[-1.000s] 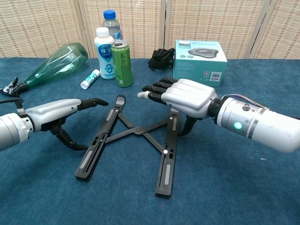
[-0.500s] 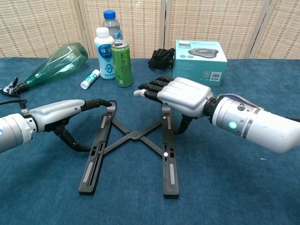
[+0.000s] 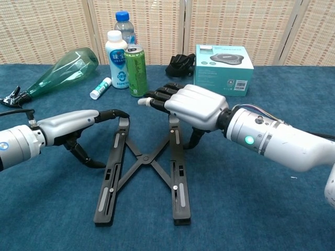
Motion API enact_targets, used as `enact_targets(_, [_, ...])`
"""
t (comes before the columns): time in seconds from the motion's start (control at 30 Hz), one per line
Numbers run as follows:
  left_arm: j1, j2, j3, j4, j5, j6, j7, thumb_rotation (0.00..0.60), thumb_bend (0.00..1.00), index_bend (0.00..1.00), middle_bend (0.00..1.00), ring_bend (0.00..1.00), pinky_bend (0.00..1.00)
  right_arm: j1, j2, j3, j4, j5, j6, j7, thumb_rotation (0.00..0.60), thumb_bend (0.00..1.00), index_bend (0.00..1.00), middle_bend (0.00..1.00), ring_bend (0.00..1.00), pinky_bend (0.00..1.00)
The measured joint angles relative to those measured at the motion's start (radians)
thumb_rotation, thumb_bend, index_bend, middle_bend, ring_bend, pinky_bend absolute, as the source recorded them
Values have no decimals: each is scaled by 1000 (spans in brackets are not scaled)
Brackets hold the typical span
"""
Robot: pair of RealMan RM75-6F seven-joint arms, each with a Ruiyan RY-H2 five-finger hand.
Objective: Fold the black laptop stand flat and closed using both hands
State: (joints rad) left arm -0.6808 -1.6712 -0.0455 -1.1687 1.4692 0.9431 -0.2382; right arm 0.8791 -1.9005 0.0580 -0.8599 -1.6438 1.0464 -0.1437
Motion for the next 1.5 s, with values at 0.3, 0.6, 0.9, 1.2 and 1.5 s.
enact_targets(0.3, [-10, -2, -3, -3, 3, -4, -2, 600, 147, 0, 11, 1, 0, 11, -18, 7, -4, -1, 12, -8, 600, 0, 0, 0, 0, 0])
enact_targets(0.6, [-22, -8, -7, -10, 8, -6, -1, 600, 147, 0, 11, 1, 0, 23, -30, 10, -9, -1, 12, -16, 600, 0, 0, 0, 0, 0])
enact_targets(0.9, [3, 37, -10, -29, -15, 20, 21, 600, 147, 0, 12, 1, 0, 24, 59, -6, -103, -11, 3, 5, 600, 0, 0, 0, 0, 0])
enact_targets(1.2, [61, 140, -22, -112, -62, 80, 82, 600, 147, 0, 11, 1, 0, 83, 299, -20, -410, -26, -107, 98, 600, 0, 0, 0, 0, 0])
enact_targets(1.5, [112, 202, -45, -145, -124, 116, 109, 600, 147, 0, 12, 1, 0, 226, 475, -52, -623, -50, -349, 238, 600, 0, 0, 0, 0, 0])
